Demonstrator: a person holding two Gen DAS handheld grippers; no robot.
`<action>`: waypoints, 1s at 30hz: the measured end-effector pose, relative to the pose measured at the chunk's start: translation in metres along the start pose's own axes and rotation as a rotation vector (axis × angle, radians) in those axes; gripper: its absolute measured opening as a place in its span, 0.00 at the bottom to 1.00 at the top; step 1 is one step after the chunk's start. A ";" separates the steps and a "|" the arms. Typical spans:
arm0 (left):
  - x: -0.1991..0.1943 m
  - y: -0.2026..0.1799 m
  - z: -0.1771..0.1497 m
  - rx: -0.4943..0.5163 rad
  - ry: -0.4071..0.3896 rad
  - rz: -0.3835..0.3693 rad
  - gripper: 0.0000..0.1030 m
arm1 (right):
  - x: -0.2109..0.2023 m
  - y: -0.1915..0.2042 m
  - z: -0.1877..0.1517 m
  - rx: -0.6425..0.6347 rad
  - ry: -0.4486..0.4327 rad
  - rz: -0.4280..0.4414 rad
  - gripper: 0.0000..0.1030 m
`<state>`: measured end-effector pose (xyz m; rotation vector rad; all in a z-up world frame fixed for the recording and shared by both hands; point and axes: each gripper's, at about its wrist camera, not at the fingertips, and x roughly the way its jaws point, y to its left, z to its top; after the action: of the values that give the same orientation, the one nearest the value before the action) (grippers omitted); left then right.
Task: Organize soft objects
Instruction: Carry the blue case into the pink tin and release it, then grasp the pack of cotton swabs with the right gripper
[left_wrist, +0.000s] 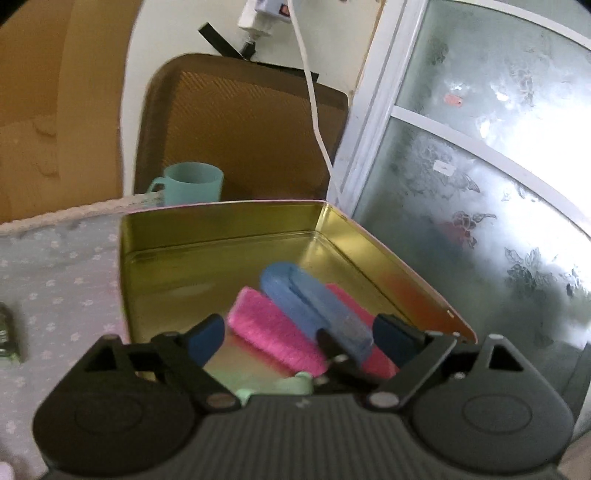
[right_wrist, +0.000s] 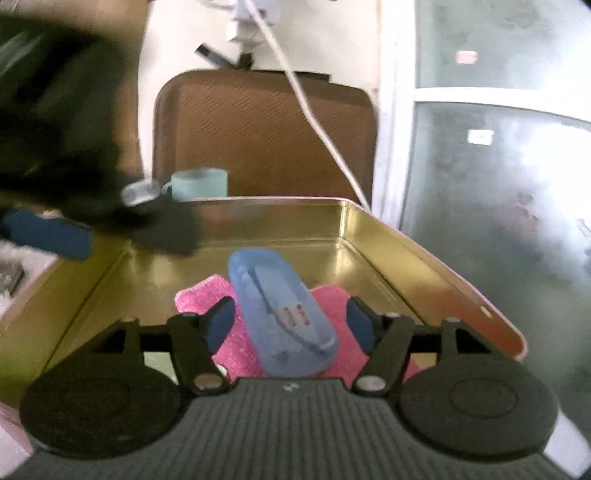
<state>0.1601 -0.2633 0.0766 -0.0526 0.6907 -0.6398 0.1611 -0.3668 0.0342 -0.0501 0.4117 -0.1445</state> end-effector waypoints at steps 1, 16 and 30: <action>-0.008 0.003 -0.002 0.002 -0.009 -0.004 0.88 | -0.002 -0.002 0.000 0.014 -0.010 -0.012 0.67; -0.205 0.200 -0.122 -0.176 -0.038 0.548 0.88 | -0.122 0.088 -0.020 -0.084 -0.097 0.495 0.63; -0.224 0.260 -0.164 -0.257 -0.167 0.680 0.91 | -0.012 0.268 0.041 -0.069 0.200 0.667 0.63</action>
<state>0.0670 0.1001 0.0138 -0.1011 0.5767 0.1074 0.2018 -0.0992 0.0560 0.0357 0.6128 0.5267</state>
